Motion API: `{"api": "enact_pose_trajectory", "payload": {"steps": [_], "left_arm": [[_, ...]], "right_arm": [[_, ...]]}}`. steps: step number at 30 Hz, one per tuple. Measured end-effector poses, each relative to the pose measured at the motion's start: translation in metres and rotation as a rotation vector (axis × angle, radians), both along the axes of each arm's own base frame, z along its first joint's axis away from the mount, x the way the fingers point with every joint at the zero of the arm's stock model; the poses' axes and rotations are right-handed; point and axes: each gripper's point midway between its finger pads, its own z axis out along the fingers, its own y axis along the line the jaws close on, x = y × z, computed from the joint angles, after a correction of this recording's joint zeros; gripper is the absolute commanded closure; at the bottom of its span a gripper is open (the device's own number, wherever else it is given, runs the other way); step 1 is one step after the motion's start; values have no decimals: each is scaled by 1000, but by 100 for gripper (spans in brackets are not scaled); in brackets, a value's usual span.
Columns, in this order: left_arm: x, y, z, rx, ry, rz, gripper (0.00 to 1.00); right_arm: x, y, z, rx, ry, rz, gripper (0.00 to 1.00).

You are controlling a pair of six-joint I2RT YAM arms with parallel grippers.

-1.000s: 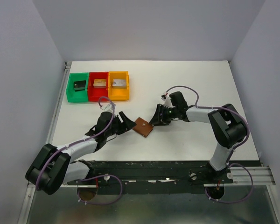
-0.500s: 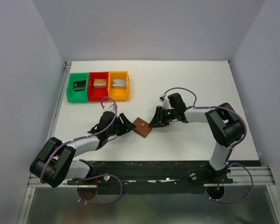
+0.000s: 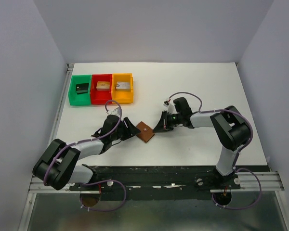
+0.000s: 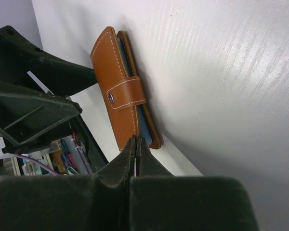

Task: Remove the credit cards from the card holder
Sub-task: Pick up the card holder from the center of the board.

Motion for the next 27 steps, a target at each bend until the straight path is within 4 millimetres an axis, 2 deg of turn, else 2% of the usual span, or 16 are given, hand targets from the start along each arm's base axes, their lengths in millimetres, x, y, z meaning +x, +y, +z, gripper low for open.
{"api": "enact_pose_trajectory", "payload": {"steps": [6, 9, 15, 20, 21, 27], "left_arm": [[0, 0, 1, 0, -4, -6, 36], [0, 0, 10, -7, -28, -9, 32], [7, 1, 54, -69, -161, -1, 18], [11, 4, 75, -98, -222, 15, 9], [11, 5, 78, -103, -230, 16, 1], [14, 3, 91, -136, -271, 18, 1]], "right_arm": [[-7, -2, -1, 14, 1, 1, 100], [-15, -7, 6, 17, -10, -2, 99], [-14, -9, 55, 65, -128, -15, 100], [-14, -12, 91, 90, -211, -25, 100], [-15, -13, 96, 92, -220, -27, 100], [-14, -16, 130, 107, -286, -46, 100]]}}
